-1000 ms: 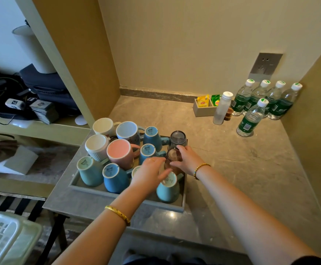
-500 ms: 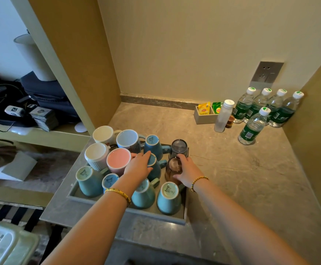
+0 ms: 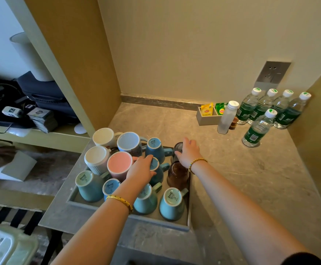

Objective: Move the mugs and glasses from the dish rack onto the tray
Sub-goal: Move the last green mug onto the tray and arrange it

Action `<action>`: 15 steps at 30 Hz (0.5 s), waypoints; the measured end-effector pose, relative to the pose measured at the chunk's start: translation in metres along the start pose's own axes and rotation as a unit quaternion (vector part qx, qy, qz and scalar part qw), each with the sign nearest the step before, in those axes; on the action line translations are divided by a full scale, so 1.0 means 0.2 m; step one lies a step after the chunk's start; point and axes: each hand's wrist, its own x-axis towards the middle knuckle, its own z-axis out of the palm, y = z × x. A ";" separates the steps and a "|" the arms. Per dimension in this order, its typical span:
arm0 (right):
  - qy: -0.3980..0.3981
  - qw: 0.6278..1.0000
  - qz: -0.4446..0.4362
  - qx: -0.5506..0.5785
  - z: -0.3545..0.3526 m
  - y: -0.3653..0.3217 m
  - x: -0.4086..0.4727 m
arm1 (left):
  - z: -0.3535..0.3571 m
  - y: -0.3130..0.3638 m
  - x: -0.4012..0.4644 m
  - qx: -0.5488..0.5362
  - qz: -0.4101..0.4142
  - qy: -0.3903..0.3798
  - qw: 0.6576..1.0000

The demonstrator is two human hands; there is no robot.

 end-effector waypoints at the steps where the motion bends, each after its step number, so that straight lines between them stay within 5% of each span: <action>1: -0.014 1.000 0.019 0.010 0.01 0.00 0.02 | 0.00 0.00 0.00 0.001 0.002 0.001 1.000; 11: 0.000 0.997 0.060 0.056 0.07 0.07 0.05 | 0.03 -0.02 0.00 -0.001 0.003 -0.004 1.000; 15: 0.068 0.994 0.059 0.055 0.11 0.06 -0.06 | 0.03 -0.03 -0.04 -0.001 0.013 -0.018 1.000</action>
